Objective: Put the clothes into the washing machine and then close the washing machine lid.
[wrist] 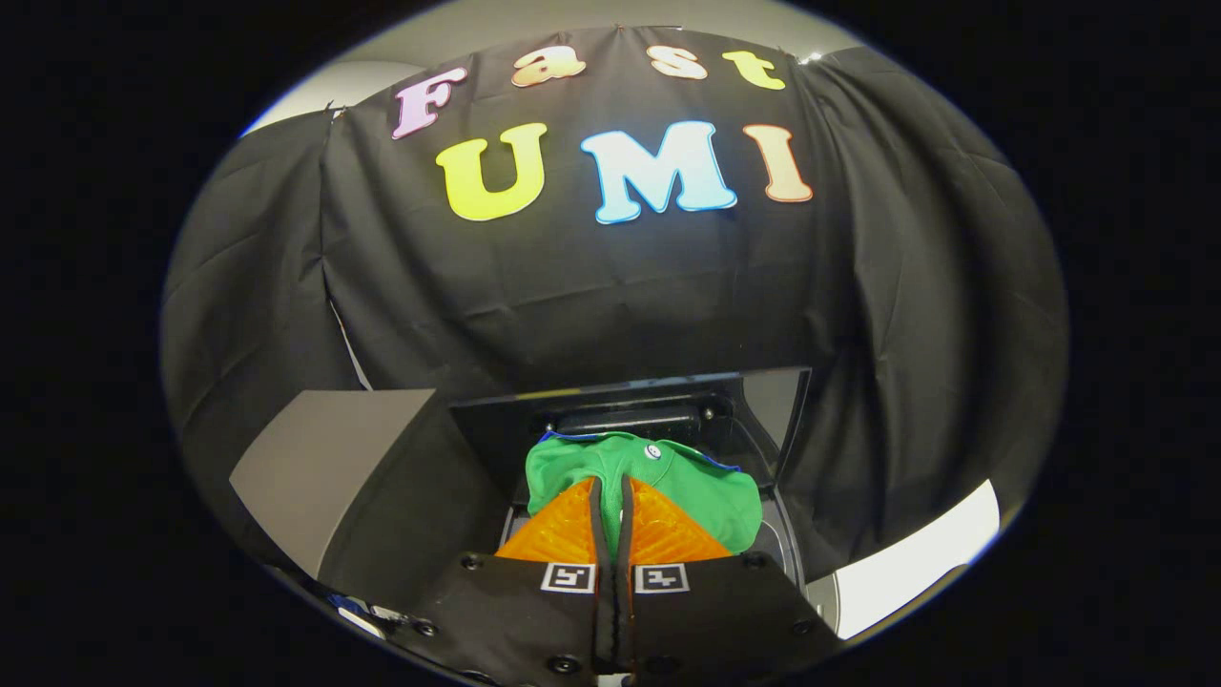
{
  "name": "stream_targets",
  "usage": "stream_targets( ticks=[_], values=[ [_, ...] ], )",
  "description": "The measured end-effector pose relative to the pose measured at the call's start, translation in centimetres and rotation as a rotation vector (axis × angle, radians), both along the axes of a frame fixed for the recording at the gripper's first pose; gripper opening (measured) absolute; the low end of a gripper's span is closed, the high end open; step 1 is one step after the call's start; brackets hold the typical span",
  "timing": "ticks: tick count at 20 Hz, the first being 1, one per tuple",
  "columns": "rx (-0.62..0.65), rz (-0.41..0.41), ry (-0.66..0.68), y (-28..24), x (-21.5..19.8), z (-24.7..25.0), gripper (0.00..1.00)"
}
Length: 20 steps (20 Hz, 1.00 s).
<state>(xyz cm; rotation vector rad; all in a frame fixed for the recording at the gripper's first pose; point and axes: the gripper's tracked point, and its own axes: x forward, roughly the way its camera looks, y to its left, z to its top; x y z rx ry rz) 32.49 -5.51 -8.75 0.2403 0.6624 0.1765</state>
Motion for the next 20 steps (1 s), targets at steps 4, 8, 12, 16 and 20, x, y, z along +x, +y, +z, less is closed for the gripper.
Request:
stream_targets(
  ticks=[4,8,12,16,20],
  values=[
    [0.002,0.023,0.052,0.1,-0.5,-3.4,0.01],
    [-0.008,0.045,0.081,0.6,-0.7,-5.7,0.01],
    [-0.013,0.063,0.108,1.3,-0.5,-7.9,0.01],
    [-0.023,0.081,0.137,2.1,-0.5,-10.0,0.01],
    [-0.035,0.088,0.172,2.7,-0.7,-12.3,0.01]
  ],
)
